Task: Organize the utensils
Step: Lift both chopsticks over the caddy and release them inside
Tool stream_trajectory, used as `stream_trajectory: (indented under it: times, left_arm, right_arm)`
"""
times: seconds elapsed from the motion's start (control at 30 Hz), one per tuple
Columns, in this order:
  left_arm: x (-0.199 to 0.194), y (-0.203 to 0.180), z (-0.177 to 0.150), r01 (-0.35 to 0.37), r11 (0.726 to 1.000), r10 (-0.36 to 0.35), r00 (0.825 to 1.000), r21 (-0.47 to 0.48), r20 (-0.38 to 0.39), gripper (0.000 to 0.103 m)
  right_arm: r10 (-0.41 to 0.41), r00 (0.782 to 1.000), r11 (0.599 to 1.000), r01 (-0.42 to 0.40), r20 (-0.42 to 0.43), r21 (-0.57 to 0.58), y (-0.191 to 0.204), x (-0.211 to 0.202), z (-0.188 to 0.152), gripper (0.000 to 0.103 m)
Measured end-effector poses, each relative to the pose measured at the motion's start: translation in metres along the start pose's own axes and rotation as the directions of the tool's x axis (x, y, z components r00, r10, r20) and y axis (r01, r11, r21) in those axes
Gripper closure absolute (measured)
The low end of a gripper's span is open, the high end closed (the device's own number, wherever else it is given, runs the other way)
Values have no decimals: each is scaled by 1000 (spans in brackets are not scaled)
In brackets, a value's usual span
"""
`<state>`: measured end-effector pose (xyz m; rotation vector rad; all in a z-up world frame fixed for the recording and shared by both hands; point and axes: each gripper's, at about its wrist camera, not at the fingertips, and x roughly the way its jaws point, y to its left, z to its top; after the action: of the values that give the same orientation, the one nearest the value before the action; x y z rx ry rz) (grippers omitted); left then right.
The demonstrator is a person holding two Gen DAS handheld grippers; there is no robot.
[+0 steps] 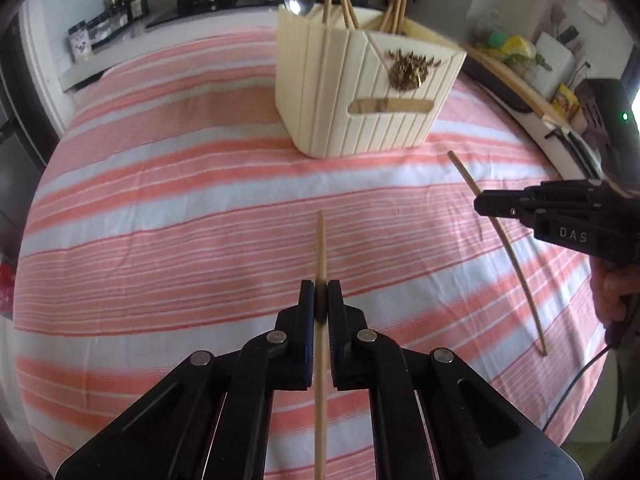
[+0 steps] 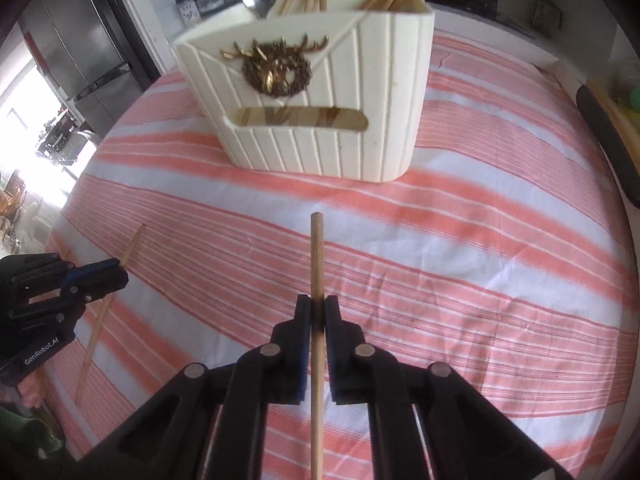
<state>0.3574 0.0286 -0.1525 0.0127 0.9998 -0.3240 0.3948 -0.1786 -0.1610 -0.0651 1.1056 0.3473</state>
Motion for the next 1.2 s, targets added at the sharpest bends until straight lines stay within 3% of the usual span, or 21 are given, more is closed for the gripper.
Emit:
stream_trajectory:
  times: [0.1,0.17,0.27,0.4,0.5,0.6,0.73,0.83,0.93,1.07,1.2]
  left_arm:
    - [-45,3,4,34,999,-32,993,-22,110,99]
    - [-77,2,8,60,998,-55,980,-20,190,99]
    - [-120,-1,21,77,997,-72,950,-3,304,99]
    - [-168,-2,45,112,994,-105,897,10,429,99]
    - [-197,-1,81,121,992,-121,862,33,492,99]
    - [-220,-3,122,117,992,-129,830,56,543,99]
    - [-226,-9,175,93,993,-118,804,73,582,99]
    - [-209,-10,205,78,994,-105,819,73,564,99]
    - [-172,-8,225,93,994,-111,863,60,493,99]
    - [-119,-9,236,106,992,-123,917,64,379,99]
    - [-52,-7,251,123,992,-126,964,28,235,99]
  right_arm:
    - [20,991,1000,-21,133,1,3,-44,-5,96]
    - [25,975,1000,-24,221,-5,3,-77,-6,96]
    - [22,936,1000,-17,352,-18,11,-124,-6,96]
    - [20,876,1000,-9,482,-24,17,-175,6,96]
    - [5,825,1000,3,565,-13,18,-204,36,96]
    - [-1,789,1000,7,615,-8,13,-228,72,96]
    - [-2,770,1000,14,638,-14,9,-245,125,96]
    - [-9,773,1000,26,634,-17,5,-240,153,96]
    - [-12,801,999,35,598,-26,2,-223,171,96]
    - [16,868,1000,-5,496,-24,-9,-182,186,96]
    - [40,957,999,-42,288,-1,-19,-112,205,96]
